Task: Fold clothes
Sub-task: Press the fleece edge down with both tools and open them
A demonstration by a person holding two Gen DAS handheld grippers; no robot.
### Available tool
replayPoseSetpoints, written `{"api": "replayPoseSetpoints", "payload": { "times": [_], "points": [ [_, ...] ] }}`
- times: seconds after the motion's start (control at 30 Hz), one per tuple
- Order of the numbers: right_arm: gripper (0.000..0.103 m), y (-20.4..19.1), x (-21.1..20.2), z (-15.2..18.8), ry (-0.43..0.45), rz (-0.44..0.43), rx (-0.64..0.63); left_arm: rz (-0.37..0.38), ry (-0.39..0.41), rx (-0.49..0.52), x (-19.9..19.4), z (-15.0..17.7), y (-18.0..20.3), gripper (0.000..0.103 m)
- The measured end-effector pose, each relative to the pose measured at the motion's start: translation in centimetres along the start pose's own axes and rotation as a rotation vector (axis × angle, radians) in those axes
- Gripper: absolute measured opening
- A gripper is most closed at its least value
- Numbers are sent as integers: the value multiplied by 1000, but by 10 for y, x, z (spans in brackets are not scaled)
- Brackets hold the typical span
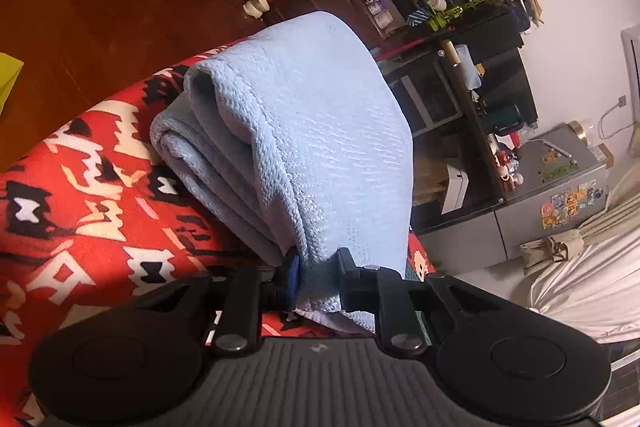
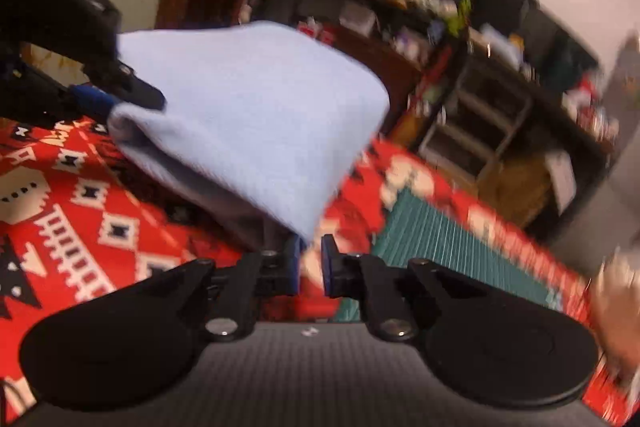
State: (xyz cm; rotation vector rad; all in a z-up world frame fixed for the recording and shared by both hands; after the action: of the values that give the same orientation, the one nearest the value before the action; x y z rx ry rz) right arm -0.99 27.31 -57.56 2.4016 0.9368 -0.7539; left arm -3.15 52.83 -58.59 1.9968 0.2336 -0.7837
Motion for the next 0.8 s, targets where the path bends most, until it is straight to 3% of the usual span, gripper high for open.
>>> {"api": "replayPoseSetpoints", "payload": {
  "times": [0.1, 0.23, 0.3, 0.47, 0.53, 0.6, 0.8],
  "points": [
    [0, -12, -9, 1, 29, -65, -5, 13, 0, -15, -2, 0, 3, 19],
    [3, -25, 3, -7, 35, -57, -50, 47, 0, -36, -7, -3, 7, 18],
    [18, -25, 13, -12, 33, -35, -44, 63, 1, -40, -9, -5, 10, 18],
    [20, -32, 33, -14, 12, 24, -97, 84, 5, -36, -11, -8, 18, 18],
    [19, -36, 41, -14, 4, 56, -124, 87, 3, -29, -11, -8, 21, 18],
    [3, -35, 49, -13, 3, 96, -120, 86, -1, -28, -10, -8, 21, 18],
    [2, -31, 34, -4, 24, 103, -102, 64, -2, -30, -9, -6, 14, 18]
  ]
}}
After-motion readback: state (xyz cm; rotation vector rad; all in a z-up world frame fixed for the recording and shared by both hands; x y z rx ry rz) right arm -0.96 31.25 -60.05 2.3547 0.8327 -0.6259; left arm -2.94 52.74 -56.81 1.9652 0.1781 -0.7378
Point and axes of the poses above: each gripper's, at about its wrist camera, not at the fingertips, and x roughly the way its jaws point, y to its right, z to its underside, the point moved 8 cm from there along x, roughly the way its jaws point, and after that the axes turned 8 degrees about -z, right-handed, at the moved point
